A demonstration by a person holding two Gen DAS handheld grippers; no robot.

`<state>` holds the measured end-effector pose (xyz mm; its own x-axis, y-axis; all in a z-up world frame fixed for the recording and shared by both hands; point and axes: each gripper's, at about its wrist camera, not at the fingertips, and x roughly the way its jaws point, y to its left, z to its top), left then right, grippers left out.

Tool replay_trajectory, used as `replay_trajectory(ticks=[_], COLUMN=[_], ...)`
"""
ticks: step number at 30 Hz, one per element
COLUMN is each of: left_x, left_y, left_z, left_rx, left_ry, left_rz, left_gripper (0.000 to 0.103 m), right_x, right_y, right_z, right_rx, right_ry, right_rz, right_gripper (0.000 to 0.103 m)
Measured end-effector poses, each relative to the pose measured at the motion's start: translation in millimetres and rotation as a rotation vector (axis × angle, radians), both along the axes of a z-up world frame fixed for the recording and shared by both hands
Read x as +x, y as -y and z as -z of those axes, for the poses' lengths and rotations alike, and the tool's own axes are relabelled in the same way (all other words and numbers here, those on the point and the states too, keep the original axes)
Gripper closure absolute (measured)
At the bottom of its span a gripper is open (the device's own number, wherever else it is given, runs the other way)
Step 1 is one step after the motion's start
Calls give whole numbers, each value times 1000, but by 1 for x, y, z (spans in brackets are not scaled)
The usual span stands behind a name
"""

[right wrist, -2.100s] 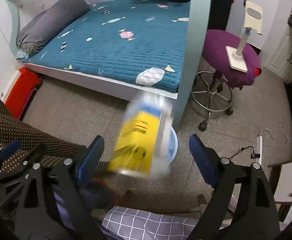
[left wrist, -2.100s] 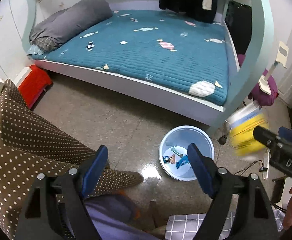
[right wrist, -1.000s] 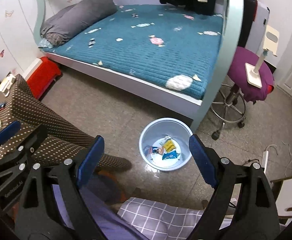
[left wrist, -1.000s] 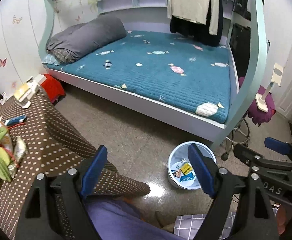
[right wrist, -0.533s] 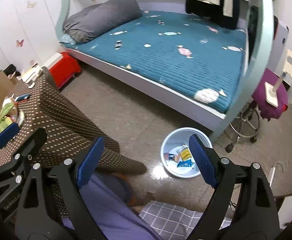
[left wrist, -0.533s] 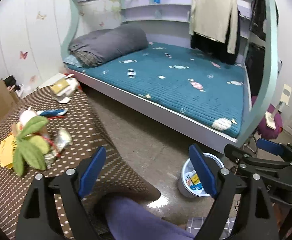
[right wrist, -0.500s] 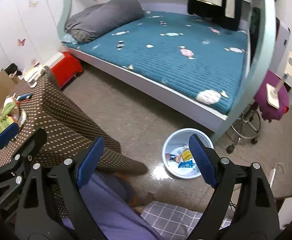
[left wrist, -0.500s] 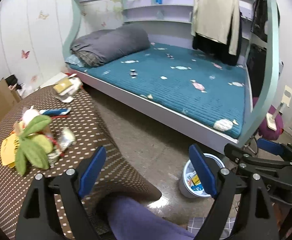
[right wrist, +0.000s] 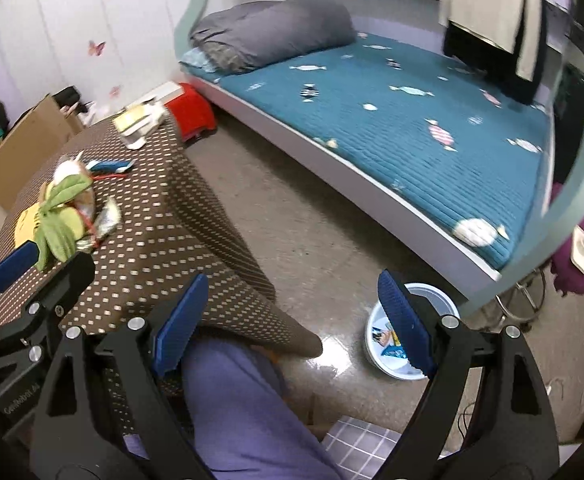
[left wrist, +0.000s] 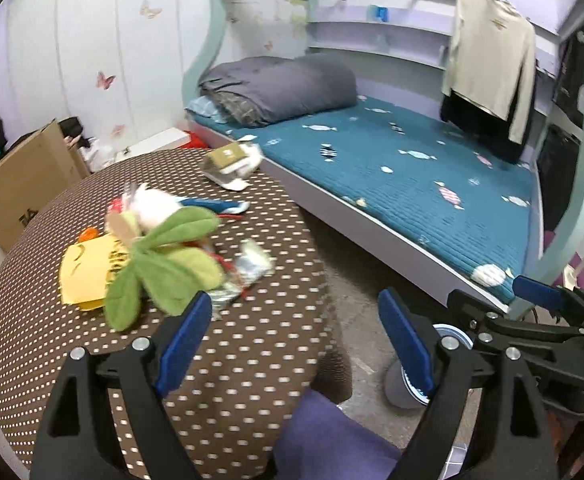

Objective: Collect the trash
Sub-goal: 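Turn both tools back toward the cluttered table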

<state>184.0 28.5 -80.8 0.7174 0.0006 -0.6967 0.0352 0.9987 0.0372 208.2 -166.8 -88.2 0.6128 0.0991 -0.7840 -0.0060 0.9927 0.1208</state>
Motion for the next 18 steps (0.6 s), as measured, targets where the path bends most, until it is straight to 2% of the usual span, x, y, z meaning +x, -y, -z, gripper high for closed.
replay_trajectory(ticks=[9, 18], left_x=[11, 44], left_y=[-52, -97], left_z=[0, 5], left_rx=[-19, -46], left_ry=[-16, -63], left_rz=[-105, -206], left_gripper=[19, 19], right_x=[23, 47], right_y=[-43, -70], right_z=[-2, 0], right_rx=[-6, 2], right_ry=[-7, -18], right_rz=[-92, -164], right_gripper=[18, 18])
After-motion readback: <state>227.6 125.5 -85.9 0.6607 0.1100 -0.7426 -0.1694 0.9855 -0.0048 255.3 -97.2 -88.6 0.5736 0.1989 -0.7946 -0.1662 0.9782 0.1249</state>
